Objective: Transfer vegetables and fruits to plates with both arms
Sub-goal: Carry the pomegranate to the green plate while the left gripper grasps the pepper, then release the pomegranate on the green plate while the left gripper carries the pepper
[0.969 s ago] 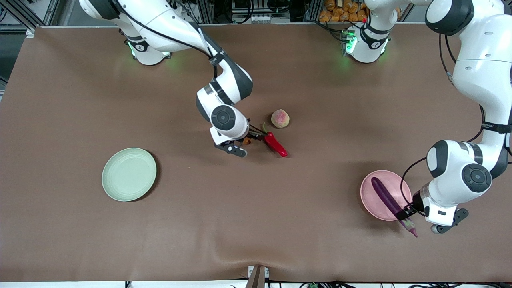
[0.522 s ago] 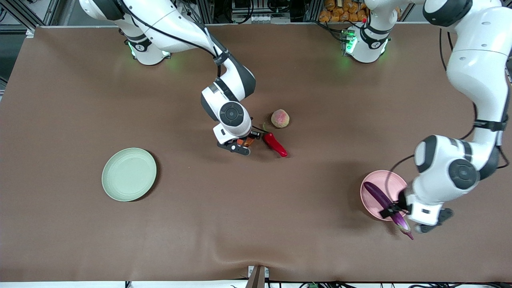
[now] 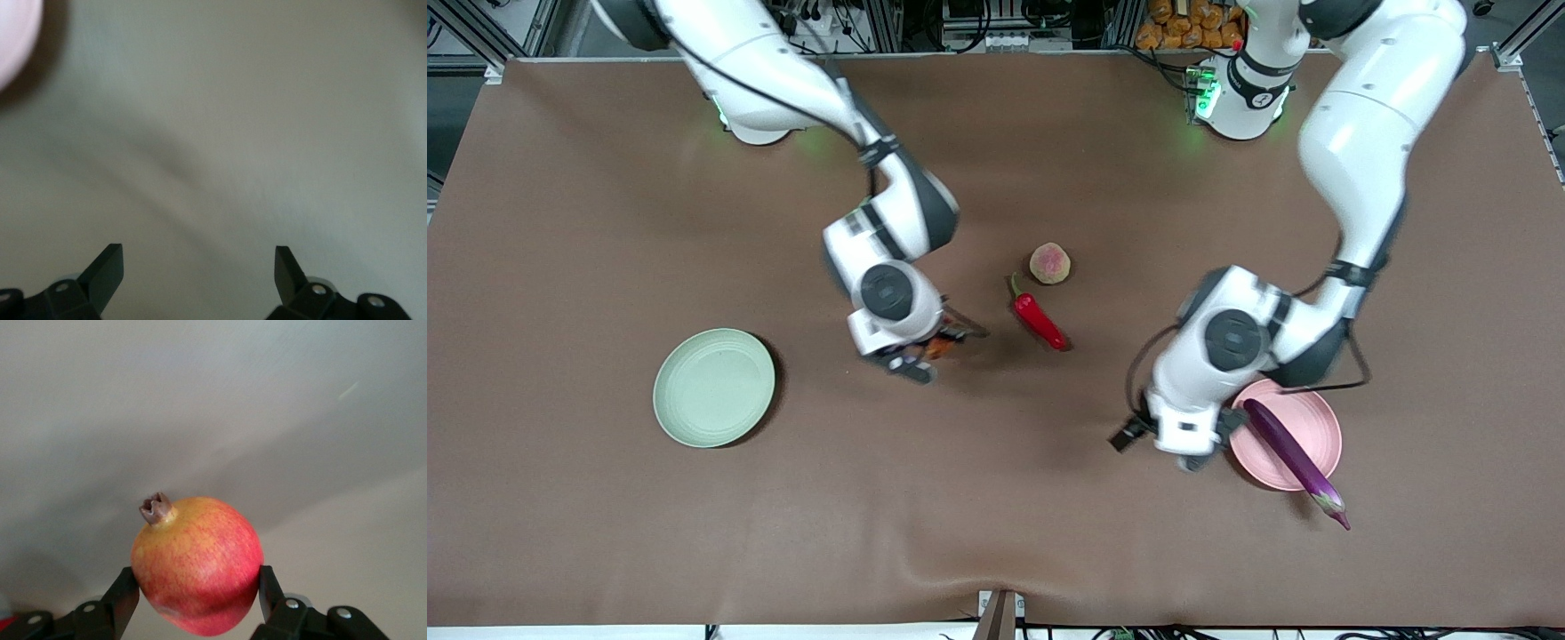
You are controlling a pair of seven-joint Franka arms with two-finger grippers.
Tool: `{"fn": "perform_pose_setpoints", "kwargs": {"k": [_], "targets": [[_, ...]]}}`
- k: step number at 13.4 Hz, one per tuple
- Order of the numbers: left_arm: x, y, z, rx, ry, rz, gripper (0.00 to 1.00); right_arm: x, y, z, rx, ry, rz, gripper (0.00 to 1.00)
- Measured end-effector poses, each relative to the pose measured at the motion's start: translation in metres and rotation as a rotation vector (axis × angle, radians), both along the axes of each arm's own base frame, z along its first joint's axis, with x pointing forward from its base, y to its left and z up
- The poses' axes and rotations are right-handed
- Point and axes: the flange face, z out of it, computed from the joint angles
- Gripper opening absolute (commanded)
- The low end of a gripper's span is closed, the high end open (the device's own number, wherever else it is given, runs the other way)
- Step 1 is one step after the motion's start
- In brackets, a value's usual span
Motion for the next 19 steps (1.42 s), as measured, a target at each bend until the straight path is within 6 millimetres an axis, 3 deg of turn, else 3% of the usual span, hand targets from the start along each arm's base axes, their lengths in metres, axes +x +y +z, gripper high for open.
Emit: {"fn": "perform_pose_setpoints", "kwargs": {"k": [2,4,7,9,10,12,13,15,17,18,19], "targets": [[-0.023,-0.034,-0.011,0.008,0.024,0.046,1.0,0.037,-0.075,0.037,0.003,0.021,0.059,0.0],[-0.046,-0.06,-0.024,0.04,0.029,0.108,1.0,0.063,-0.163,0.062,0.038,0.043,0.139,0.0],[-0.087,-0.094,-0.049,0.101,0.029,0.162,1.0,0.082,-0.272,0.067,-0.007,0.051,0.199,0.0],[-0.112,-0.114,-0.062,0.117,0.047,0.177,1.0,0.084,-0.31,0.054,-0.018,0.063,0.229,0.0],[-0.123,-0.124,-0.065,0.12,0.052,0.184,0.84,0.084,-0.325,0.044,-0.011,0.062,0.239,0.0],[-0.145,-0.143,-0.07,0.126,0.059,0.186,0.27,0.078,-0.357,0.009,0.008,0.046,0.275,0.0],[-0.152,-0.149,-0.072,0.13,0.063,0.184,0.09,0.072,-0.375,-0.011,0.02,0.045,0.294,0.0],[-0.156,-0.151,-0.075,0.134,0.066,0.181,0.07,0.06,-0.41,-0.036,0.047,0.072,0.31,0.0],[-0.155,-0.148,-0.077,0.138,0.066,0.185,0.06,0.053,-0.416,-0.045,0.057,0.086,0.313,0.0],[-0.154,-0.147,-0.077,0.139,0.066,0.186,0.0,0.052,-0.412,-0.049,0.06,0.079,0.319,0.4],[-0.154,-0.147,-0.077,0.139,0.066,0.186,0.0,0.05,-0.408,-0.053,0.065,0.076,0.322,0.99]]}}
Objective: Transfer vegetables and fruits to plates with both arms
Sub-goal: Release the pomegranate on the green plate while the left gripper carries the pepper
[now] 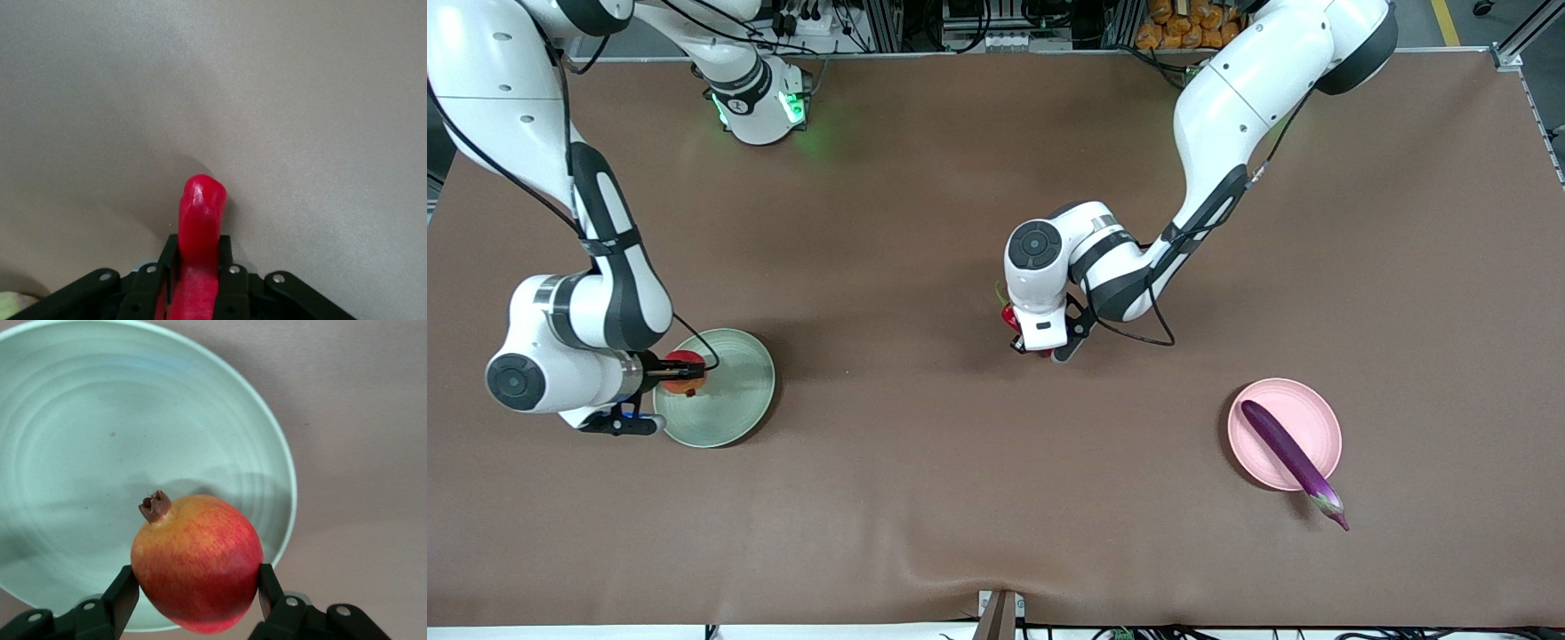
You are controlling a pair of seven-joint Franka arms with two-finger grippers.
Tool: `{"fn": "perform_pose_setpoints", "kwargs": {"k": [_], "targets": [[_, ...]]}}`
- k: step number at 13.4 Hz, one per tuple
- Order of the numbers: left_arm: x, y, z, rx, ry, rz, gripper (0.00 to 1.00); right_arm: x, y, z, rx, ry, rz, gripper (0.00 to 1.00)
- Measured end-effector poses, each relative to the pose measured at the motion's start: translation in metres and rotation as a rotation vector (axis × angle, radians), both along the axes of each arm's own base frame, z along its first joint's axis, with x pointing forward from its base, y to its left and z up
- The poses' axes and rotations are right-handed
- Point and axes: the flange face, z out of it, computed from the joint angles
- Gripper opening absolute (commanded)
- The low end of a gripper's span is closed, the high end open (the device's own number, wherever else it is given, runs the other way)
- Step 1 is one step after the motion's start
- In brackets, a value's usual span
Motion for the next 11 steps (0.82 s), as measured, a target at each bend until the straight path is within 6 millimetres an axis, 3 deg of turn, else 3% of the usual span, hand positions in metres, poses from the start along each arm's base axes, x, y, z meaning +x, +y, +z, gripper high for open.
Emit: {"fn": "perform_pose_setpoints", "kwargs": {"k": [3,4,6,8,10,11], "targets": [[0.004,0.002,0.003,-0.003,-0.005,0.006,0.0,-0.001,0.007,-0.003,0.026,-0.004,-0.012,1.0],[0.01,0.006,0.009,-0.007,-0.016,0.008,0.0,0.002,0.013,0.003,0.043,-0.016,-0.019,1.0],[0.037,0.026,0.041,-0.023,-0.059,-0.013,0.0,0.016,0.033,0.034,0.089,-0.045,-0.042,1.0],[0.075,0.071,0.082,-0.03,-0.092,-0.066,0.0,0.031,0.072,0.076,0.113,-0.051,-0.123,1.0],[0.114,0.134,0.112,-0.038,-0.105,-0.117,0.0,0.033,0.138,0.103,0.096,-0.052,-0.221,1.0],[0.131,0.171,0.118,-0.037,-0.104,-0.141,0.0,0.028,0.175,0.106,0.09,-0.045,-0.274,1.0]]}}
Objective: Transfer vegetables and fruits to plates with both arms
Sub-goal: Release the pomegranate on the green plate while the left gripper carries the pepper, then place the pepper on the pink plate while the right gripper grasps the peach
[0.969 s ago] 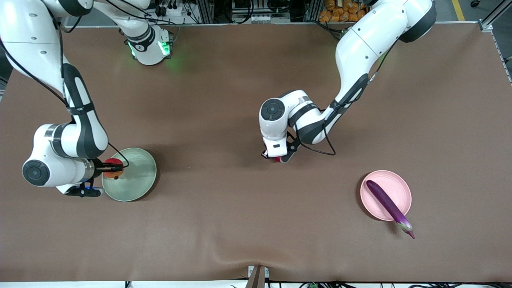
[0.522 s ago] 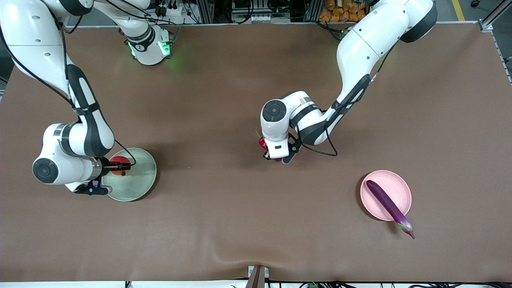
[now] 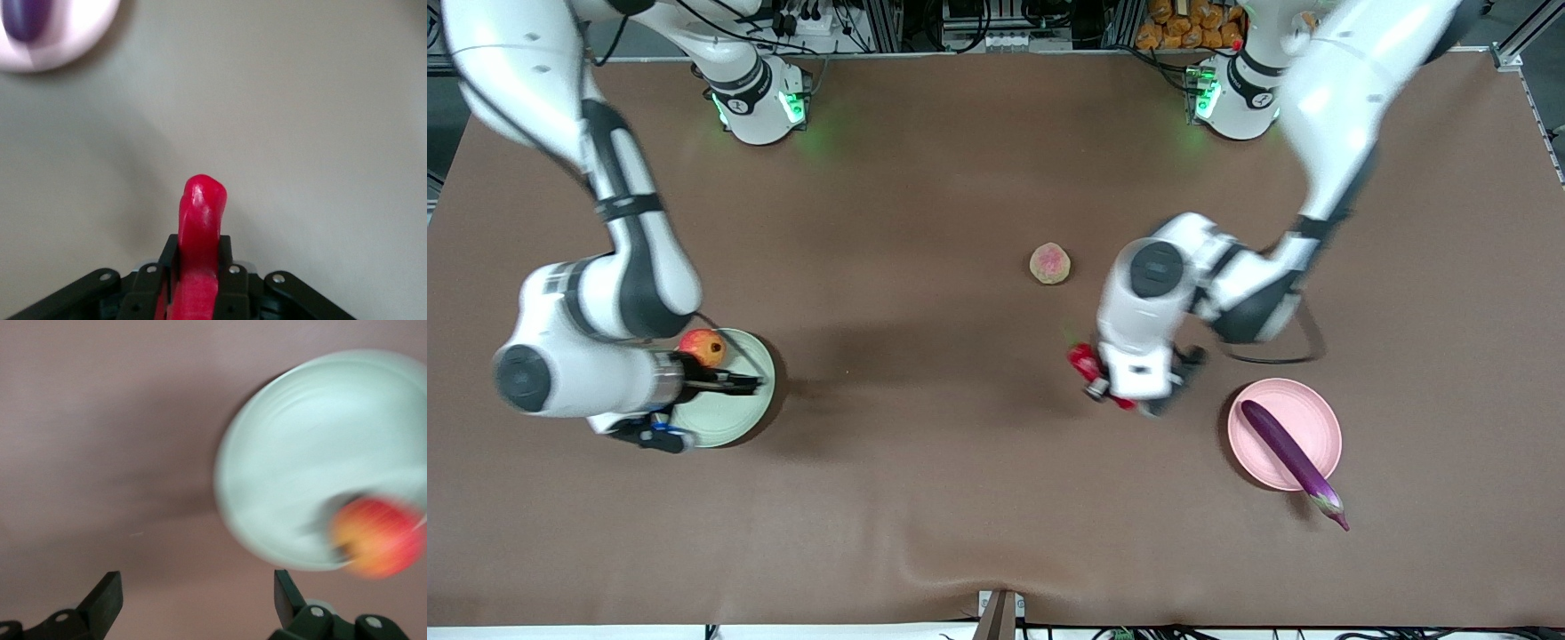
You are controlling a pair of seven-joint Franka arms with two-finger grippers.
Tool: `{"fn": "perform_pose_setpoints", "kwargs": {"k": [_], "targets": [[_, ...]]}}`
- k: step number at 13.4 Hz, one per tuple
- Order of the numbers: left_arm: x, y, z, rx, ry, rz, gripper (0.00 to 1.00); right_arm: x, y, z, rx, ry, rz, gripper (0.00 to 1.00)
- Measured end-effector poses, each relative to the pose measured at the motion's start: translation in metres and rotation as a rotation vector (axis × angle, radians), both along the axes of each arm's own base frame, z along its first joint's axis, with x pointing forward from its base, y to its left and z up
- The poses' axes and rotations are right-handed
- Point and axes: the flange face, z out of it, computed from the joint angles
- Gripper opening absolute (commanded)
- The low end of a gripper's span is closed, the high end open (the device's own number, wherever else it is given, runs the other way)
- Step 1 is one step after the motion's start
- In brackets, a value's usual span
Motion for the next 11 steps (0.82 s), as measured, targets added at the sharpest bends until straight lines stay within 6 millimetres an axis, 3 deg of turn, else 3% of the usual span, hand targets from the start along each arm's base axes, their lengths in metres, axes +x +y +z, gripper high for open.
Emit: {"fn": "perform_pose_setpoints", "kwargs": {"k": [3,5,7,9,11], "targets": [[0.044,0.131,-0.001,0.031,0.014,-0.084,0.0,-0.029,0.117,-0.009,0.017,0.049,-0.15,1.0],[0.057,0.207,-0.008,0.051,0.031,-0.142,0.0,-0.056,0.193,-0.015,-0.002,0.057,-0.243,1.0],[0.061,0.273,-0.017,0.061,0.05,-0.193,0.0,-0.098,0.272,-0.021,-0.026,0.052,-0.297,1.0],[0.061,0.318,-0.024,0.061,0.064,-0.203,0.0,-0.147,0.343,-0.035,-0.043,0.041,-0.352,1.0],[0.059,0.326,-0.035,0.051,0.079,-0.198,0.0,-0.183,0.385,-0.052,-0.06,0.04,-0.4,1.0]]}}
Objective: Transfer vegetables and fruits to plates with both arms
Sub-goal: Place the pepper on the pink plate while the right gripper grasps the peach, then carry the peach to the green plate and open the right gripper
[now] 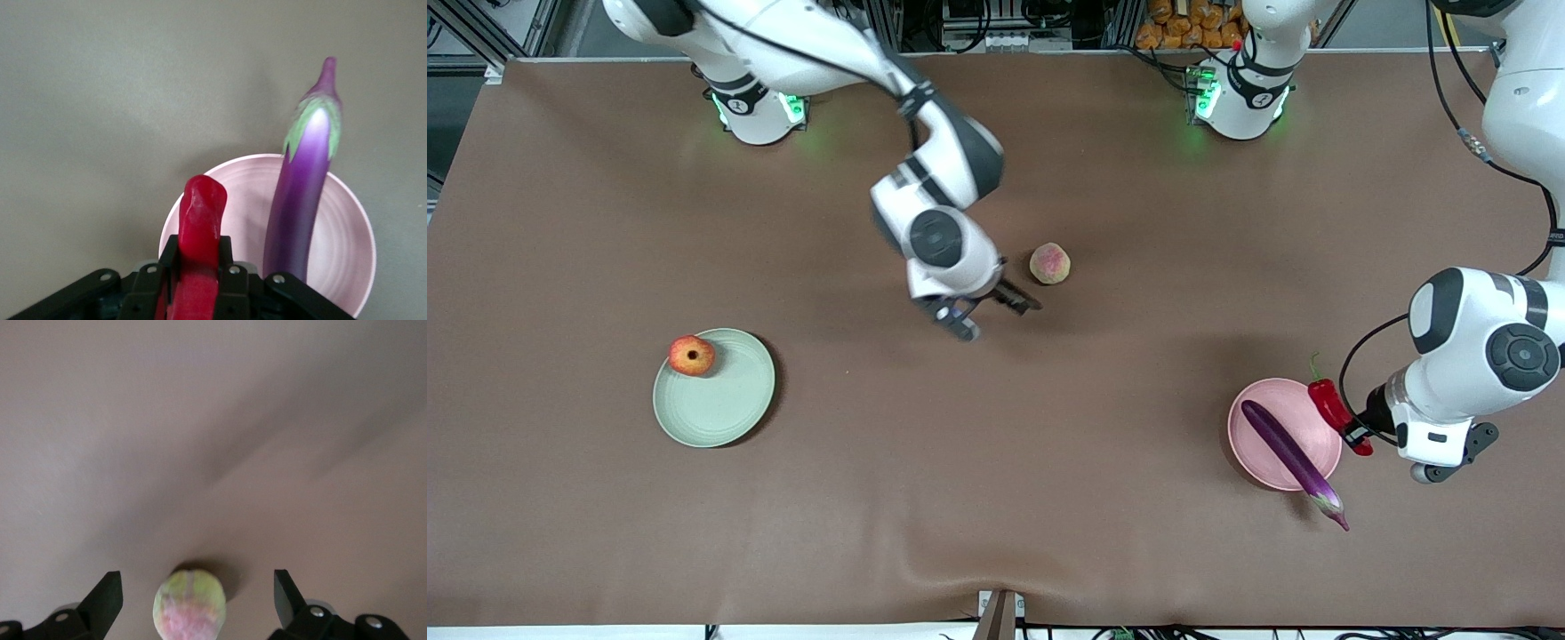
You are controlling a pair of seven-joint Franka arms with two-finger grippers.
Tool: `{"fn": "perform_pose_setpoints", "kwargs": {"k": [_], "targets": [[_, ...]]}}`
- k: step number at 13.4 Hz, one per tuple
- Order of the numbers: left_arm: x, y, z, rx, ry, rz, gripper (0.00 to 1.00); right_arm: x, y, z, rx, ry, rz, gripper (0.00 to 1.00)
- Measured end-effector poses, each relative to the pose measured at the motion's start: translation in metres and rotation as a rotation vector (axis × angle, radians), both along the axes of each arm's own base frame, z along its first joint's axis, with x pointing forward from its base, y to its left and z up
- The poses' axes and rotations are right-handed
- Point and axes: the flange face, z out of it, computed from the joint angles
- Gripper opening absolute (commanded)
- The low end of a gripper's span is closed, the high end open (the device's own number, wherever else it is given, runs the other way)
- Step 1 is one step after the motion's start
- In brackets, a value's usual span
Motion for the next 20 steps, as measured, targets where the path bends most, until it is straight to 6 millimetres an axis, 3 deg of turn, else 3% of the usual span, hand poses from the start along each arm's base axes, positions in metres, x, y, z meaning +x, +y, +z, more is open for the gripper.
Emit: {"fn": "perform_pose_setpoints", "kwargs": {"k": [1,2,3,6,9,11,12,13,16,17,18,20], "targets": [[-0.001,-0.002,-0.007,-0.006,0.009,0.0,0.18,-0.013,0.014,-0.008,-0.006,0.0,-0.017,1.0],[-0.001,-0.004,-0.013,-0.012,0.017,-0.001,0.78,-0.025,0.024,-0.017,-0.013,0.004,-0.025,1.0],[-0.001,-0.006,-0.016,-0.015,0.021,-0.003,1.0,-0.037,0.034,-0.024,-0.022,0.01,-0.023,1.0],[-0.001,-0.007,-0.016,-0.016,0.02,-0.003,1.0,-0.066,0.058,-0.04,-0.027,0.005,-0.024,1.0],[0.001,-0.009,-0.011,-0.012,0.014,-0.007,1.0,-0.071,0.073,-0.05,0.017,-0.048,-0.068,1.0],[0.001,-0.005,0.007,0.013,0.017,-0.026,1.0,-0.073,0.074,-0.06,0.014,-0.055,-0.066,0.7],[0.0,-0.002,0.025,0.039,0.02,-0.064,1.0,-0.073,0.073,-0.065,0.004,-0.058,-0.059,0.41],[-0.001,0.0,0.049,0.057,0.016,-0.1,1.0,-0.073,0.073,-0.067,-0.002,-0.062,-0.052,0.0],[-0.011,0.0,0.135,0.02,0.026,-0.181,1.0,-0.071,0.072,-0.065,-0.02,-0.074,-0.034,0.0],[-0.019,0.001,0.16,0.011,0.05,-0.229,1.0,-0.062,0.064,-0.063,-0.047,-0.073,-0.033,0.0],[-0.027,0.001,0.182,0.01,0.079,-0.282,1.0,-0.043,0.05,-0.059,-0.091,-0.074,-0.033,0.0],[-0.044,-0.008,0.223,0.029,0.105,-0.344,1.0,0.017,0.001,-0.037,-0.149,-0.043,0.001,0.0]]}}
